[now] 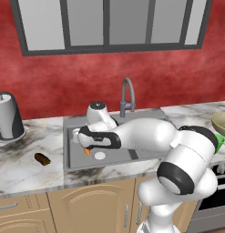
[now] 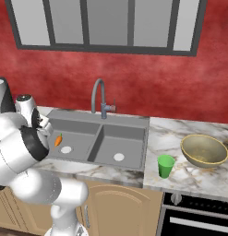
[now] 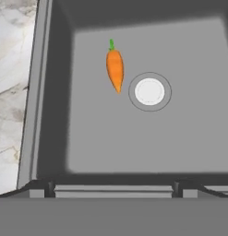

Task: Remove the sweet potato and carrot from the sink. Then move the bowl and cup from the counter to the sink for washing.

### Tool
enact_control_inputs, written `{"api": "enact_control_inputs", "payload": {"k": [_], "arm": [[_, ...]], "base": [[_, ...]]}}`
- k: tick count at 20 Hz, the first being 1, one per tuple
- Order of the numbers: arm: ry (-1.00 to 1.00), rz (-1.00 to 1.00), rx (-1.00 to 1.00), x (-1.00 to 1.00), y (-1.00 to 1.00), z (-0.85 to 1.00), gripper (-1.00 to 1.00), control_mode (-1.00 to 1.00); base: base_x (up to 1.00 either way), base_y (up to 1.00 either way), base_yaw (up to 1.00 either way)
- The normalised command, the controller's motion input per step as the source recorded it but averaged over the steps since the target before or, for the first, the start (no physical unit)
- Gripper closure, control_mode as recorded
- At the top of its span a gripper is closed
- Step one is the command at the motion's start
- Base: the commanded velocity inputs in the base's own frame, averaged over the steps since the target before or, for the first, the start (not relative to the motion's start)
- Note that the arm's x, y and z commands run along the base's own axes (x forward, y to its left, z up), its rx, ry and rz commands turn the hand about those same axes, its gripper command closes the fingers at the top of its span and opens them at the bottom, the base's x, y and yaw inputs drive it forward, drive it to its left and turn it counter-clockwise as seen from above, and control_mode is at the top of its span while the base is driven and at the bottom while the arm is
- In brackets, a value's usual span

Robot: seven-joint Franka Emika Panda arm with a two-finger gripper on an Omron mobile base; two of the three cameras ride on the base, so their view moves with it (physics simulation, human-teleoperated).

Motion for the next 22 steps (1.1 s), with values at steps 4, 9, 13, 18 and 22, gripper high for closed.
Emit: {"api": "enact_control_inputs", "payload": {"k": [4, 9, 13, 18, 22], "arm": [[0.00, 0.00, 0.00, 0.14, -0.25, 0.00, -1.00, -1.00], [0.03, 0.00, 0.00, 0.25, -0.16, -0.04, -1.00, -1.00], [0.03, 0.00, 0.00, 0.28, -0.10, -0.11, -1.00, -1.00], [0.01, 0.00, 0.00, 0.30, -0.08, -0.14, -1.00, -1.00], [0.01, 0.00, 0.00, 0.30, 0.00, -0.18, -1.00, -1.00]], "base": [[0.00, 0.00, 0.00], [0.00, 0.00, 0.00], [0.00, 0.00, 0.00], [0.00, 0.00, 0.00], [0.00, 0.00, 0.00]]}}
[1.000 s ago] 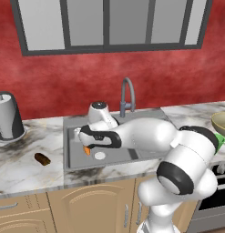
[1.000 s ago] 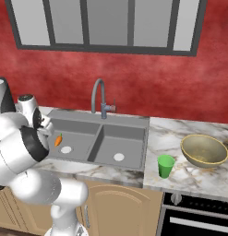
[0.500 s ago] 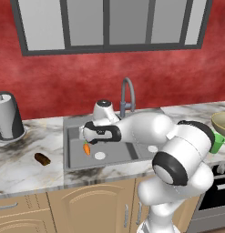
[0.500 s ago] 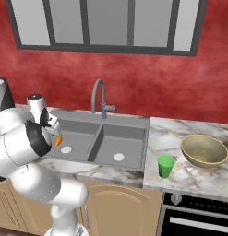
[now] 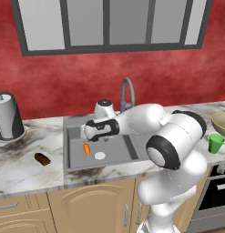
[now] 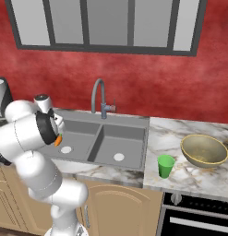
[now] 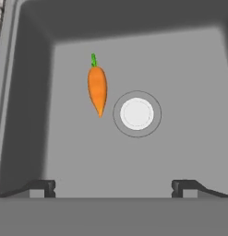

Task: Remove the sweet potato and carrot from the sink. Then move the bowl and cup from the counter to the sink for washing.

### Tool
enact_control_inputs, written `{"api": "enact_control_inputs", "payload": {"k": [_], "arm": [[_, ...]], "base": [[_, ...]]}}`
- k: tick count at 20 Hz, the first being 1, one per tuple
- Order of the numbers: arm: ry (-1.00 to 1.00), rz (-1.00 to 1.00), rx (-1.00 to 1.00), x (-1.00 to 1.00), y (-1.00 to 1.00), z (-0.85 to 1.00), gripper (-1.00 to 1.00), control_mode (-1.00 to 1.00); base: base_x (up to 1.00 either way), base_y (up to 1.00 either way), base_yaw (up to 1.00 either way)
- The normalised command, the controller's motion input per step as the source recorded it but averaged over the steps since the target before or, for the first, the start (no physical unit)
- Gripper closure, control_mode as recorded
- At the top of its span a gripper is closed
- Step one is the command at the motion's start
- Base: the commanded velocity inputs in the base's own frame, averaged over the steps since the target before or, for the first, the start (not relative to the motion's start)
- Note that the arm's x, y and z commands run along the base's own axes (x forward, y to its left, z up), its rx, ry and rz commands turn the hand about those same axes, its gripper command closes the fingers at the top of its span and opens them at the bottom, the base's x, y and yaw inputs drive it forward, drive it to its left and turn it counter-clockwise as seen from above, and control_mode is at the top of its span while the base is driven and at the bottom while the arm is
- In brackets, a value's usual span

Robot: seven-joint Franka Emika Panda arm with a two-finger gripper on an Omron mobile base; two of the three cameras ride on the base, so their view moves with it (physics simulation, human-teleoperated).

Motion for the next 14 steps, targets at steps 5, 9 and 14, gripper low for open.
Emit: {"api": "enact_control_inputs", "payload": {"k": [5, 9, 14], "arm": [[0.00, 0.00, 0.00, 0.30, 0.01, -0.18, -1.00, -1.00], [0.00, 0.00, 0.00, 0.32, 0.02, -0.16, -1.00, -1.00], [0.00, 0.00, 0.00, 0.33, 0.07, -0.13, -1.00, -1.00]], "base": [[0.00, 0.00, 0.00], [0.00, 0.00, 0.00], [0.00, 0.00, 0.00]]}}
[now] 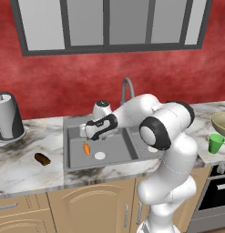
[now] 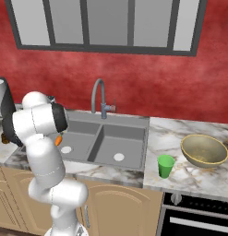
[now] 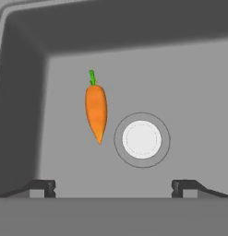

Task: Remove the sweet potato and carrot from the sink. Then move the bowl and cup from the counter to the sink for washing.

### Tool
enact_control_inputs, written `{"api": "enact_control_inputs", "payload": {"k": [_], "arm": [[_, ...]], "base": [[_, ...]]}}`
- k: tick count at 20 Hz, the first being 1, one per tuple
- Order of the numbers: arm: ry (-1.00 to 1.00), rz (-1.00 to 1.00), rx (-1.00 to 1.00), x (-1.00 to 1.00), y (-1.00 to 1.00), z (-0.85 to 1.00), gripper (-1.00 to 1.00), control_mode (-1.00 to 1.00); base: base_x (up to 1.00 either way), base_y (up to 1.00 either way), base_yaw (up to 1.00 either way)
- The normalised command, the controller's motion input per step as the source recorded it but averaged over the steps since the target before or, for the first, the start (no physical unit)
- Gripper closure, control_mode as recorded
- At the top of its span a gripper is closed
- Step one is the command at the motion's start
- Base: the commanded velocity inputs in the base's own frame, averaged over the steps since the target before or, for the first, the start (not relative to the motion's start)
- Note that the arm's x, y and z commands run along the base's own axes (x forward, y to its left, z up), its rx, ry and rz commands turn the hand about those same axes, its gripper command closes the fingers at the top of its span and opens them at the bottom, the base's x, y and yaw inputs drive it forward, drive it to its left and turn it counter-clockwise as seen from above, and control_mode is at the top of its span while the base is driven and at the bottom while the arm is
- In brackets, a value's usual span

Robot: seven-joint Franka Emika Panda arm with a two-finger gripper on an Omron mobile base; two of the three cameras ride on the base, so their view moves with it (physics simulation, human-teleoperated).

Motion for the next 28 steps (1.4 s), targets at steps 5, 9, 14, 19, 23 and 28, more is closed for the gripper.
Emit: {"api": "enact_control_inputs", "payload": {"k": [5, 9, 14, 19, 23, 28], "arm": [[0.00, 0.00, 0.00, 0.26, 0.17, -0.13, -1.00, -1.00], [0.00, 0.00, 0.00, 0.19, 0.18, -0.15, -1.00, -1.00], [-0.03, 0.00, 0.00, 0.25, 0.13, -0.16, -1.00, -1.00], [0.00, 0.00, 0.00, 0.27, 0.01, -0.16, -1.00, -1.00], [0.02, 0.00, 0.00, 0.09, 0.00, -0.19, -1.00, -1.00], [0.06, 0.00, 0.00, 0.00, 0.00, -0.19, -1.00, -1.00]], "base": [[0.00, 0.00, 0.00], [0.00, 0.00, 0.00], [0.00, 0.00, 0.00], [0.00, 0.00, 0.00], [0.00, 0.00, 0.00], [0.00, 0.00, 0.00]]}}
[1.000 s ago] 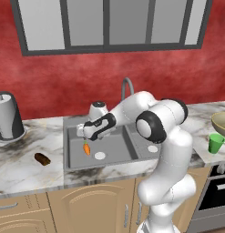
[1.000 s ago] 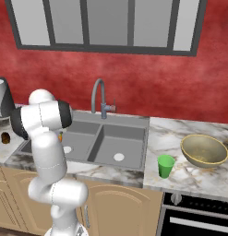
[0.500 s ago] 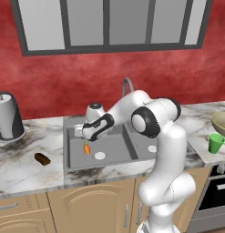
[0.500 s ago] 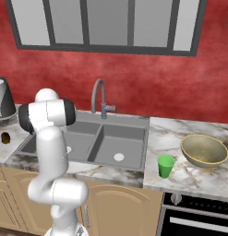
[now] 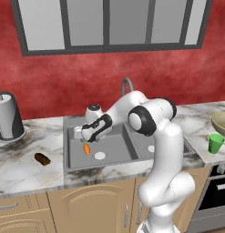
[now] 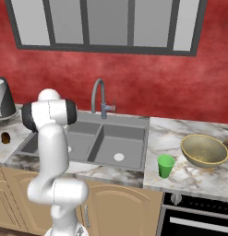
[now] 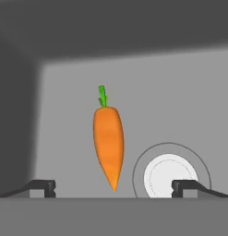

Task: Remove the sweet potato and carrot from the sink. Then move the bowl and cup from the counter to the sink for washing.

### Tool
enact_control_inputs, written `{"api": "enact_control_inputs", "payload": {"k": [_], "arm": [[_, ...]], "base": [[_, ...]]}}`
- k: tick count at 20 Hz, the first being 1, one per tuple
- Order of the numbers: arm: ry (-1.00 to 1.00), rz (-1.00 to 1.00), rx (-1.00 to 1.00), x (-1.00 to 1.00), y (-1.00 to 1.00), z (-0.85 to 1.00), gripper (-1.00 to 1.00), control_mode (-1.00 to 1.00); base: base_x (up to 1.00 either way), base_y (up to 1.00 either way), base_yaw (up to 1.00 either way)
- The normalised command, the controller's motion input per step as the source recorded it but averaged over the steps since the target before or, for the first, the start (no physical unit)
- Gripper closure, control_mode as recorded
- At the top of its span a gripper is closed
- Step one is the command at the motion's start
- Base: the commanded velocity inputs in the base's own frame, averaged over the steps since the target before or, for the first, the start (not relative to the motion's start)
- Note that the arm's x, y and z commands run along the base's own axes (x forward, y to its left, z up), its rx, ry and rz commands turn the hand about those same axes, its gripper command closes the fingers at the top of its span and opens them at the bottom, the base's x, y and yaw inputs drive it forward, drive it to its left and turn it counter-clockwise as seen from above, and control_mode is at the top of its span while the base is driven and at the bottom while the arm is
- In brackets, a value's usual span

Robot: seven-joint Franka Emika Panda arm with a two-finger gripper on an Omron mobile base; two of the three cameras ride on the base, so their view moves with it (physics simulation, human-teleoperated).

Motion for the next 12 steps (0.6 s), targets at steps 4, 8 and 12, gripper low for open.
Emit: {"api": "enact_control_inputs", "payload": {"k": [4, 8, 12], "arm": [[0.01, 0.00, 0.00, 0.03, 0.00, -0.22, -1.00, -1.00], [0.00, 0.00, 0.00, 0.02, 0.00, -0.18, -1.00, -1.00], [0.00, 0.00, 0.00, 0.01, 0.03, -0.17, -1.00, -1.00]], "base": [[0.00, 0.00, 0.00], [0.00, 0.00, 0.00], [0.00, 0.00, 0.00]]}}
